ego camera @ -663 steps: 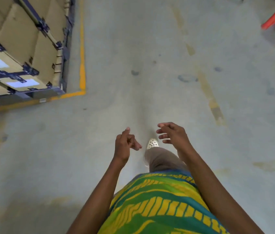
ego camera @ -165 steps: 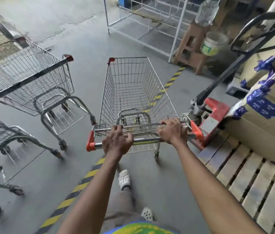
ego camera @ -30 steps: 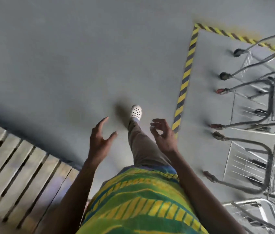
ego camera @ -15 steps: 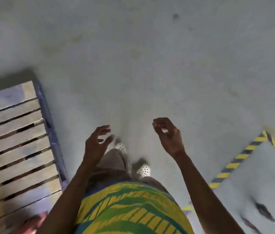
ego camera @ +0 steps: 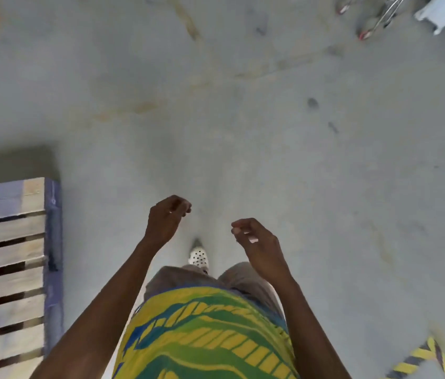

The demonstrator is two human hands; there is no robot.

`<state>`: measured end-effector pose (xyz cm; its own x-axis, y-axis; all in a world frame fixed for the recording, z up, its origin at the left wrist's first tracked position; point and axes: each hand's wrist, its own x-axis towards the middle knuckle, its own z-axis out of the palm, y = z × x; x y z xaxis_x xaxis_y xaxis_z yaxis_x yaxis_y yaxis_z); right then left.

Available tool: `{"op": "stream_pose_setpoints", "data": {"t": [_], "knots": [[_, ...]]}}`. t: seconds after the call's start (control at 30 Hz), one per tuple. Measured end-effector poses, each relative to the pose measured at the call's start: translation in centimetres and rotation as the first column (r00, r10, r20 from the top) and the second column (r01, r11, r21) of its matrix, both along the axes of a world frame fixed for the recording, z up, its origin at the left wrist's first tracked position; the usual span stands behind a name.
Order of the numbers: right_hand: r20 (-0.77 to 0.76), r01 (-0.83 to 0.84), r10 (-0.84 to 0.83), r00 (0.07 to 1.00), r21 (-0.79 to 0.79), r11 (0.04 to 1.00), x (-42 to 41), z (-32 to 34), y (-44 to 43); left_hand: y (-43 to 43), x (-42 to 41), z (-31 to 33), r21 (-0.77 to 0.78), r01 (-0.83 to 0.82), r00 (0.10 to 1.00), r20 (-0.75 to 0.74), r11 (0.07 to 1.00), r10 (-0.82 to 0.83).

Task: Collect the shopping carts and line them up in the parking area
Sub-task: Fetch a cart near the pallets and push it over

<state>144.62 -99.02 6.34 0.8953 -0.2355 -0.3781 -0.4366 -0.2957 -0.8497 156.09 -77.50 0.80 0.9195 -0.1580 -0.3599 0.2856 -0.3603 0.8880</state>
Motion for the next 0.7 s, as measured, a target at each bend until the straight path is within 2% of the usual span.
{"op": "stream_pose_setpoints", "data": {"t": [0.13, 0.3, 0.37, 0.5, 0.63, 0.7], "knots": [[-0.028, 0.054, -0.052, 0.998, 0.072, 0.996, 10.9, 1.1, -3.5, -5.6, 13.7, 4.5, -0.098, 0.033, 0.995, 0.102, 0.995, -0.022], [-0.095, 0.079, -0.074, 0.993, 0.049, 0.996, 25.4, -1.9, -8.3, -10.8, 29.5, 3.8, -0.080, 0.120, 0.983, 0.151, 0.990, -0.107], [-0.122, 0.058, -0.050, 0.991, 0.061, 0.996, 31.5, -3.5, -9.9, -12.6, 36.3, 2.8, -0.052, 0.104, 0.982, 0.164, 0.993, -0.094], [-0.213, -0.009, 0.050, 0.976, 0.190, 0.982, 45.6, -5.5, -14.2, -14.8, 47.7, 1.2, 0.009, 0.024, 0.996, 0.088, 1.000, -0.024], [-0.154, 0.058, -0.042, 0.987, 0.102, 0.993, 62.3, -3.5, -17.9, -14.9, 56.9, 2.4, 0.148, -0.043, 0.994, 0.104, 0.988, 0.028], [-0.112, 0.055, -0.042, 0.993, 0.110, 0.992, 70.1, -1.4, -18.9, -14.5, 61.0, 2.7, 0.190, -0.082, 0.990, 0.126, 0.978, 0.058]]}}
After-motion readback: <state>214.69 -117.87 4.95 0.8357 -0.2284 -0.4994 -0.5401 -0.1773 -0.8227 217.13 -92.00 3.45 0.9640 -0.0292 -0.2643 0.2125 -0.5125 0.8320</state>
